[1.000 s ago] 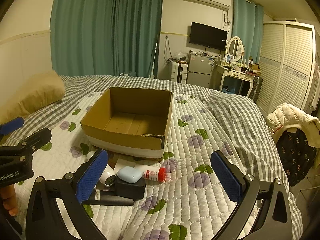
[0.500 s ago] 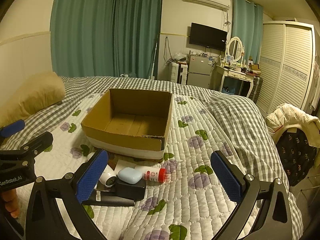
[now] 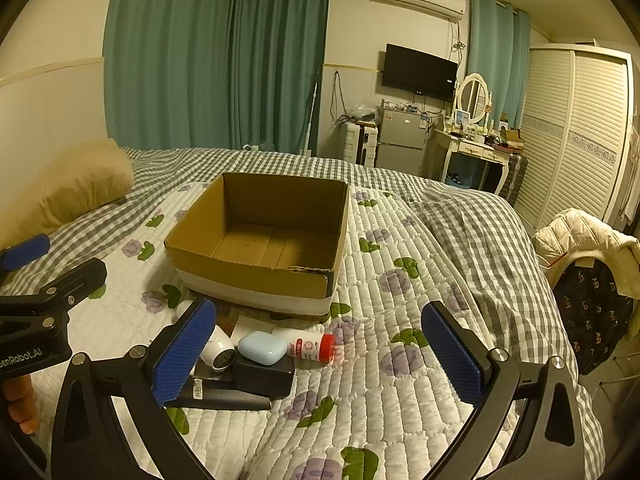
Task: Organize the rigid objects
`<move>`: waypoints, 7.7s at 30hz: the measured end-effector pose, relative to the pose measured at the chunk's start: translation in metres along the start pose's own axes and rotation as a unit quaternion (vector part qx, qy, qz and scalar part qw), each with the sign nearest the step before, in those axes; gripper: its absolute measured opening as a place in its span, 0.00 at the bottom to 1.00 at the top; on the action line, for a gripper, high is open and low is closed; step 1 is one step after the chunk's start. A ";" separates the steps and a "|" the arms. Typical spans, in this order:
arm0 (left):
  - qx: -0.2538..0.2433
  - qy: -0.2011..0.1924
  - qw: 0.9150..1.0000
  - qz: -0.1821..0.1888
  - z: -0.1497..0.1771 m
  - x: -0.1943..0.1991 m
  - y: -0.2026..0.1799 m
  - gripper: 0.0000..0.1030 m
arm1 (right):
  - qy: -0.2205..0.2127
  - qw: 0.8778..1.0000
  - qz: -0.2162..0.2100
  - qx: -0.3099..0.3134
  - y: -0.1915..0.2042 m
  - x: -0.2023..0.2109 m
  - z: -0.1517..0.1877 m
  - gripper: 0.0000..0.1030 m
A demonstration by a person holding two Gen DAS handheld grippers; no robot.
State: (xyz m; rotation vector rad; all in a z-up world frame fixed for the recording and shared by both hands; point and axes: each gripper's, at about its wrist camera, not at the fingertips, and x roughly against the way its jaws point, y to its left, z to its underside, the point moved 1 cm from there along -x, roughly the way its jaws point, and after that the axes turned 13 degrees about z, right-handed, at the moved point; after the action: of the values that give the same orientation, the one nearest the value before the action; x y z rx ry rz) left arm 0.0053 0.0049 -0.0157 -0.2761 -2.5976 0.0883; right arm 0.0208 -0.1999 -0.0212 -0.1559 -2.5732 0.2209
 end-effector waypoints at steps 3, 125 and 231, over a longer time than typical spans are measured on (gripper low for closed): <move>0.001 0.001 1.000 -0.001 0.000 0.000 0.000 1.00 | 0.000 1.000 0.000 0.000 0.000 0.000 0.000 1.00; -0.066 0.172 0.980 0.069 -0.071 -0.261 0.005 0.80 | 0.103 0.990 -0.083 0.042 0.031 -0.223 -0.113 0.56; -0.047 0.097 0.993 0.043 -0.084 -0.092 -0.010 0.70 | 0.047 0.994 -0.094 0.023 -0.004 -0.045 -0.110 0.66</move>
State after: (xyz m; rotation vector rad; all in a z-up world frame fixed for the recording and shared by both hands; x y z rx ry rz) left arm 0.1235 -0.0239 0.0129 -0.4110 -2.3999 -0.0289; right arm 0.1173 -0.1974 0.0487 0.0916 -2.4677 0.1958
